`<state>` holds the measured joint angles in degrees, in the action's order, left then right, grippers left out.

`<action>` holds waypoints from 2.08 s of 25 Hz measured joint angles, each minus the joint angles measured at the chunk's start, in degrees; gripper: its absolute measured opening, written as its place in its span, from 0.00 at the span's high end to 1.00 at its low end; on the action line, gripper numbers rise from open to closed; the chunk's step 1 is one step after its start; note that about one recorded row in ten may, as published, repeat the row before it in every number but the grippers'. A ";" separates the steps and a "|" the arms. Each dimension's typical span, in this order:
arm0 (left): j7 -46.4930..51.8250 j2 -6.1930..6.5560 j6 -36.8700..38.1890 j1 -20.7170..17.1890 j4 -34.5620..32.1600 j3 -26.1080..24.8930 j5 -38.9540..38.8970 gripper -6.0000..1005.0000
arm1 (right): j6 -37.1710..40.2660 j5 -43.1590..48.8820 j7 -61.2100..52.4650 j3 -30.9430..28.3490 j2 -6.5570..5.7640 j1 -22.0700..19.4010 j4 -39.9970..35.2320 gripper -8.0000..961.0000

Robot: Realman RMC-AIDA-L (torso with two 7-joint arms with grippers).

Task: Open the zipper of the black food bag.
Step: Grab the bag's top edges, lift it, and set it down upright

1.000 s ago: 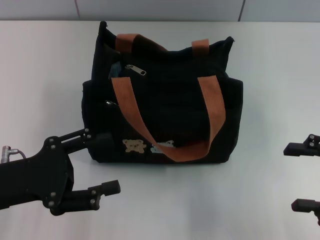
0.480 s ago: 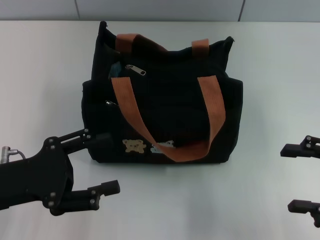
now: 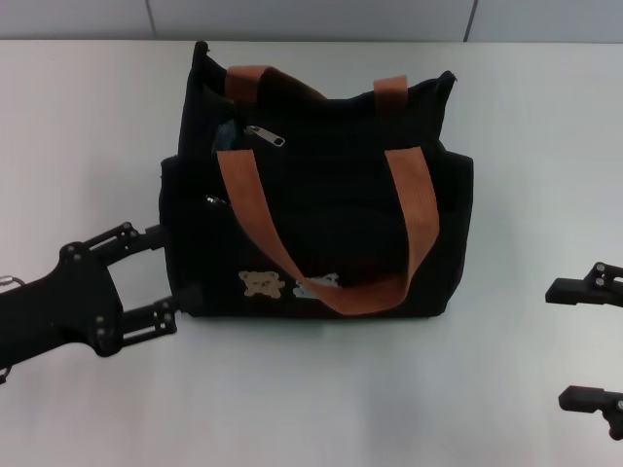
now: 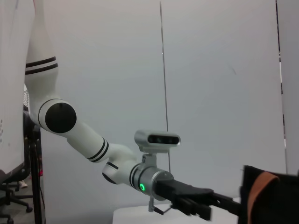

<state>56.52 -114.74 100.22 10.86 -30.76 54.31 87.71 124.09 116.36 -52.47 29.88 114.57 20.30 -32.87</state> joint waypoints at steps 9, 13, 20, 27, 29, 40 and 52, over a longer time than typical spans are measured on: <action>-0.08 0.69 -5.82 -1.47 0.77 -5.38 0.00 0.20 | -0.77 0.18 0.00 0.00 0.54 0.00 0.05 0.12; -1.22 -0.12 -7.12 -0.25 2.44 -6.50 0.51 0.20 | -1.00 0.25 0.00 0.02 0.65 0.01 0.09 0.12; -1.51 -3.62 -15.86 4.19 2.71 -6.52 5.74 0.20 | -1.23 0.27 0.00 0.30 0.76 0.19 0.14 0.12; -3.32 -3.78 -17.74 5.50 5.08 -7.72 5.46 0.32 | -1.38 0.28 0.00 -0.02 0.77 -0.31 0.18 0.12; -4.39 -3.78 -16.70 5.42 5.55 -8.73 5.29 0.41 | -1.49 0.27 0.00 -0.01 0.81 -0.39 0.18 0.12; -4.51 -3.67 -15.47 5.40 5.61 -8.44 5.40 0.73 | -2.03 0.27 0.00 0.20 0.83 -0.13 0.18 0.12; -5.40 -3.72 -14.63 5.39 5.63 -8.50 5.44 0.88 | -2.02 0.27 0.00 0.00 0.91 -0.19 0.18 0.12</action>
<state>51.13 -118.46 85.59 16.26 -25.13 45.81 93.15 122.07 116.63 -52.47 29.88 115.49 20.11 -32.70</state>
